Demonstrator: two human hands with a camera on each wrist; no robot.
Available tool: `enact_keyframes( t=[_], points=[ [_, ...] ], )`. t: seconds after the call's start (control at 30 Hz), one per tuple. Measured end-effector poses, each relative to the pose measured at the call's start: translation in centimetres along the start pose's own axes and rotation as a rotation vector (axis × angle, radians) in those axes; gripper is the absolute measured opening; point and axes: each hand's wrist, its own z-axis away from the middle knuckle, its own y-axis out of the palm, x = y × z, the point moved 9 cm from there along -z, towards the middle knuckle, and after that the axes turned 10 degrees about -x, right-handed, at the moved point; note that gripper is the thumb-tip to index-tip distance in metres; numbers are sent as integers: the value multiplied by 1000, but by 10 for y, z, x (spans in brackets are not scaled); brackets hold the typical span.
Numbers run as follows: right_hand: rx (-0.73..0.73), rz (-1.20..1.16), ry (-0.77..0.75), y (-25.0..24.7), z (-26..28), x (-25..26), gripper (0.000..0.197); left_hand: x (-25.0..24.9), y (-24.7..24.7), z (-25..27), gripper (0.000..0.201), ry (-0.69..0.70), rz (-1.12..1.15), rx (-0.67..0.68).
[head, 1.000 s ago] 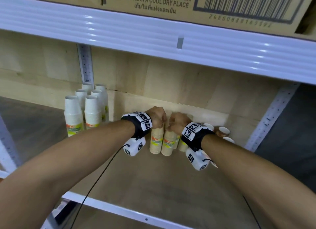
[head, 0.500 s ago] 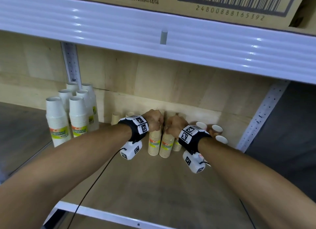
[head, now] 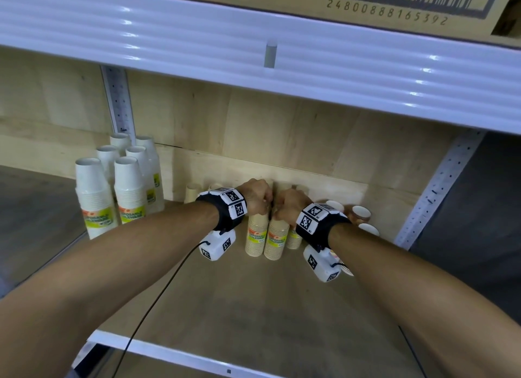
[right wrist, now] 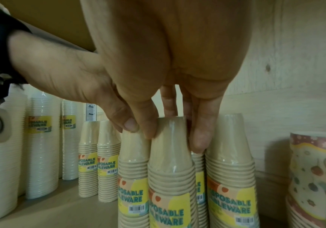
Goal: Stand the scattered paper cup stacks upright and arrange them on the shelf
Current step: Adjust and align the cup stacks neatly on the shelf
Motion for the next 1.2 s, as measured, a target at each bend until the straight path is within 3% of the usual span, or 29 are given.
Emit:
enact_keyframes(
  t=[0.1, 0.23, 0.5, 0.77, 0.97, 1.1, 1.2],
  points=[
    [30, 11, -19, -4, -1, 4, 26, 1, -9, -3, 26, -1, 29, -38],
    [-34, 38, -21, -26, -9, 16, 18, 8, -33, -7, 30, -15, 23, -127],
    [-149, -7, -121, -49, -31, 72, 39, 65, -78, -5, 38, -168, -63, -193],
    [-78, -40, -164, -18, -46, 126, 48, 129, -81, 9, 50, -320, -130, -166],
    [8, 5, -227, 27, -53, 153, 57, 142, -71, 15, 57, -330, -212, -176],
    [47, 68, -253, 52, -59, 159, 59, 154, -54, 18, 47, -351, -242, -112],
    [82, 90, -256, 63, -62, 162, 37, 157, -47, 21, 20, -346, -238, -82]
  ],
)
